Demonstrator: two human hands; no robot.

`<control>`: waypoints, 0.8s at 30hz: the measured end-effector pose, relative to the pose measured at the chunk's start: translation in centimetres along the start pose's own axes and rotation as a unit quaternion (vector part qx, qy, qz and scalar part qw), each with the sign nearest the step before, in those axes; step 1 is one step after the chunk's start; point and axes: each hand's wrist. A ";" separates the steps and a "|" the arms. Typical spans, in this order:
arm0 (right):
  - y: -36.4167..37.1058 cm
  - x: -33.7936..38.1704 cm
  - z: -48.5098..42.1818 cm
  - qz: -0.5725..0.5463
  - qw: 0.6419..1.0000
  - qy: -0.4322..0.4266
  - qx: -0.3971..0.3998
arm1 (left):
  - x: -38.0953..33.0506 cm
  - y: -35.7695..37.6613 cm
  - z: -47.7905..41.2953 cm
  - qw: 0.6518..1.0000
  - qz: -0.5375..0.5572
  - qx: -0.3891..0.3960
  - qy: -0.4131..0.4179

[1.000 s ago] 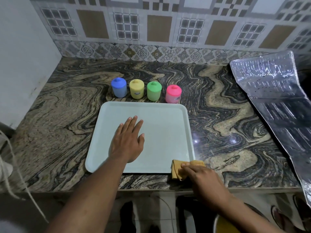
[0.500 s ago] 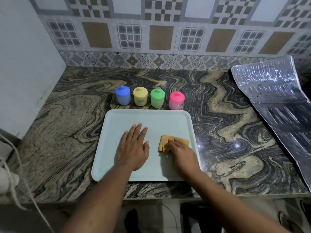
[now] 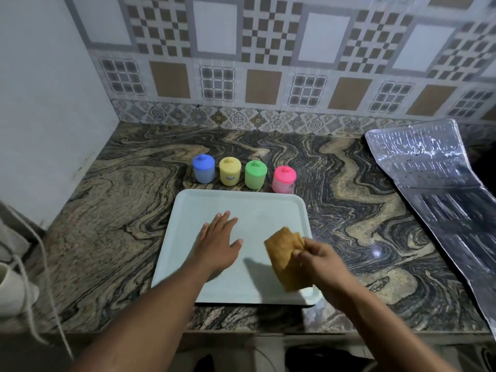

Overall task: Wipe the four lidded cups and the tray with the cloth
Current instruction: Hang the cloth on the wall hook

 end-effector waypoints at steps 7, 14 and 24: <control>7.0 8.6 -4.3 0.067 0.985 -0.154 -0.049 | -1.7 -11.1 -0.2 0.929 0.361 -0.023 -0.081; 17.4 15.0 -6.3 0.214 0.900 -0.377 0.043 | 0.6 -23.1 -0.4 0.832 0.536 -0.101 -0.100; 25.2 21.6 -9.2 -0.005 0.951 -0.258 0.173 | 8.6 -32.3 0.5 0.880 0.447 -0.133 -0.090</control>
Point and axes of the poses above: each hand's wrist, its own z-axis away from the middle knuckle, its own y-axis out of the palm, x = y × z, and after that the axes turned 7 degrees about -z, right-handed
